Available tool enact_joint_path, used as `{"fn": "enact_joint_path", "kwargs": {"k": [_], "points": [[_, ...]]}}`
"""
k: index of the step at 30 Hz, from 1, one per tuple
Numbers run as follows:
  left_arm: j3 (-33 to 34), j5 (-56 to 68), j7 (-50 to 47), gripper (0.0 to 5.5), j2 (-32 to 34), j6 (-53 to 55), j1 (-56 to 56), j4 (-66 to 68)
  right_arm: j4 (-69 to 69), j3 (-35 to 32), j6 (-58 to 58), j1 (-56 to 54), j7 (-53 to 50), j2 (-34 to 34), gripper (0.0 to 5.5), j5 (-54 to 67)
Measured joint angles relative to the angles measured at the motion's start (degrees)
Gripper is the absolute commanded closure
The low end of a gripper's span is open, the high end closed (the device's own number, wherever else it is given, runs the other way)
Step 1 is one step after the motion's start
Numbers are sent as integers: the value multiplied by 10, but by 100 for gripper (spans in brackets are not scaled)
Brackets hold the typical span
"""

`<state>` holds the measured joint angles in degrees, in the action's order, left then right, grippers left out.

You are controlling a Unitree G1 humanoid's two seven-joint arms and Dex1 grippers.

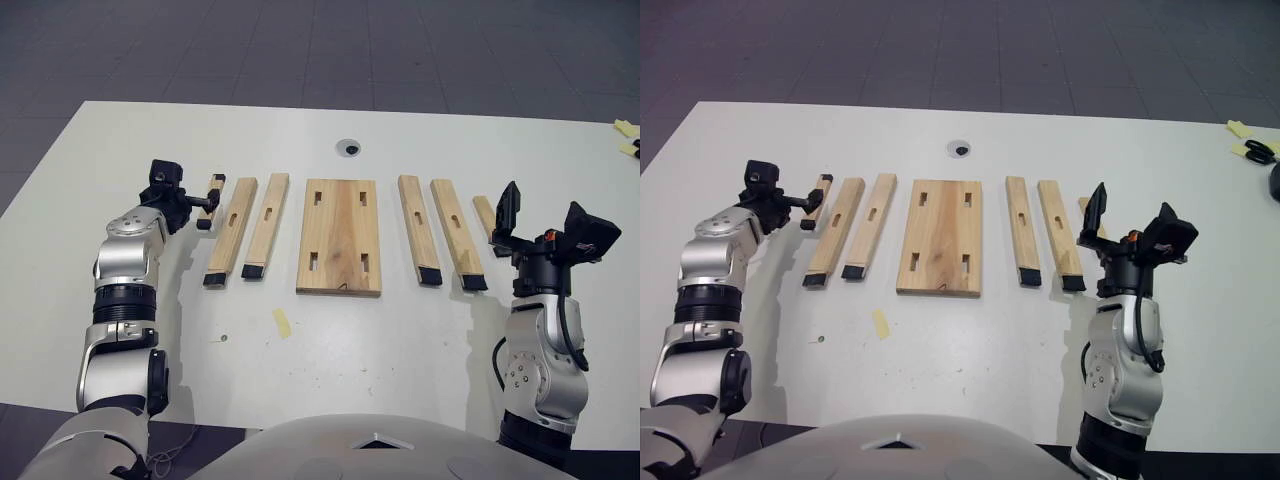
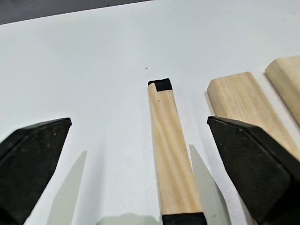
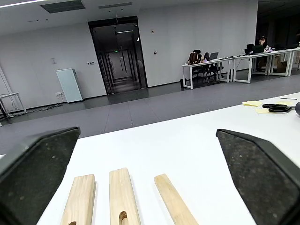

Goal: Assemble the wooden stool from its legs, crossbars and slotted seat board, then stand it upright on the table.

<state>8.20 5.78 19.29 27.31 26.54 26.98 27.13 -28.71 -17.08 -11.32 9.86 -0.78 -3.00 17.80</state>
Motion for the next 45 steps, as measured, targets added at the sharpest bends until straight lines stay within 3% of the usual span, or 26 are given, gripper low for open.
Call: {"fn": "enact_joint_path", "kwargs": {"k": [32, 45], "points": [[-35, -27, 40, 10, 16, -39, 2, 57, 1, 12, 1, 7, 1, 1, 11, -6], [-50, -33, 80, 225, 12, -36, -19, 22, 0, 15, -2, 6, 0, 1, 10, -6]]}}
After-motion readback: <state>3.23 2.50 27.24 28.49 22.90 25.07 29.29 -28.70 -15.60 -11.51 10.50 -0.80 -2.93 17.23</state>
